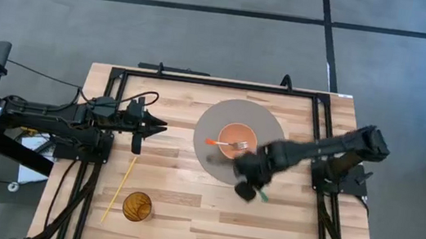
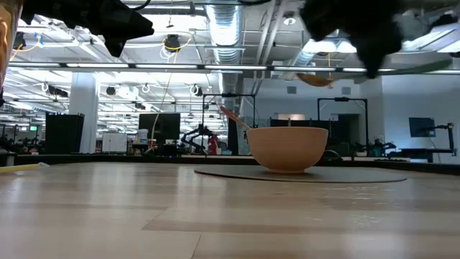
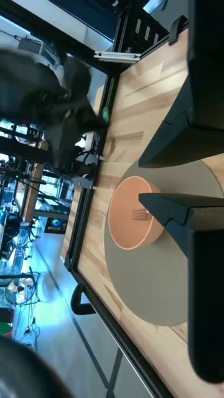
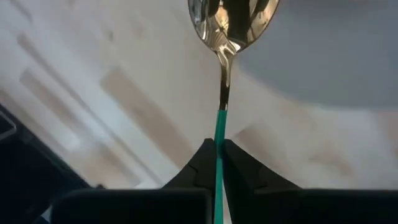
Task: Pick & Place Utensil
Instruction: Put the green spoon into the orange bowl
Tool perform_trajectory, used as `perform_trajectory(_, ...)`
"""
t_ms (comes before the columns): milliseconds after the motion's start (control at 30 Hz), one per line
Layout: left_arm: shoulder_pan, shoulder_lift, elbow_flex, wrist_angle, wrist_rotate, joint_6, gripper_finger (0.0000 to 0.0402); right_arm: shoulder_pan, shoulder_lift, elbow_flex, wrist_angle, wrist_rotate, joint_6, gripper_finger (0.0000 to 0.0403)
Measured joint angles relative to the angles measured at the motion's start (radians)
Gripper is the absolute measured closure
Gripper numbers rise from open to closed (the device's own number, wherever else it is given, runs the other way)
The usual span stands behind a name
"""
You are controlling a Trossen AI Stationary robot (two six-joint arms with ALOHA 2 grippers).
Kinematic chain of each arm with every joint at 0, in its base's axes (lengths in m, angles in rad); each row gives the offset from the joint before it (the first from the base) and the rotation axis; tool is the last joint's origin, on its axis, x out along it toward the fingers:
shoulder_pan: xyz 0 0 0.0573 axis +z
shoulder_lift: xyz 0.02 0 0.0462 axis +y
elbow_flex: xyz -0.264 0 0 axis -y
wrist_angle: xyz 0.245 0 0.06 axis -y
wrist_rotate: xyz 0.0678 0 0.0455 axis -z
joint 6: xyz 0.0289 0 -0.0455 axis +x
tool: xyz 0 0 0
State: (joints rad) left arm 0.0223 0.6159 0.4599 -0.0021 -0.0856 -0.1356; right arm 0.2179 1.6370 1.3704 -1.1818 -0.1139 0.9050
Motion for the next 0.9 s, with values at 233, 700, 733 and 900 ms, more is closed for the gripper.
perform_trajectory(233,0.000,0.000,0.000,0.000,0.000,0.000,0.0325,-0.261,0.002,0.029,-0.063,-0.039,-0.231,0.0400)
perform_trajectory(700,0.000,0.000,0.000,0.000,0.000,-0.003,0.0325,-0.426,0.158,0.029,-0.029,-0.282,-0.446,0.0401)
perform_trajectory(733,0.000,0.000,0.000,0.000,0.000,-0.003,0.0325,-0.426,0.170,0.029,-0.029,-0.287,-0.458,0.0402)
perform_trajectory(900,0.000,0.000,0.000,-0.001,0.000,-0.003,0.0325,-0.432,0.211,0.077,-0.092,-0.267,-0.470,0.0402)
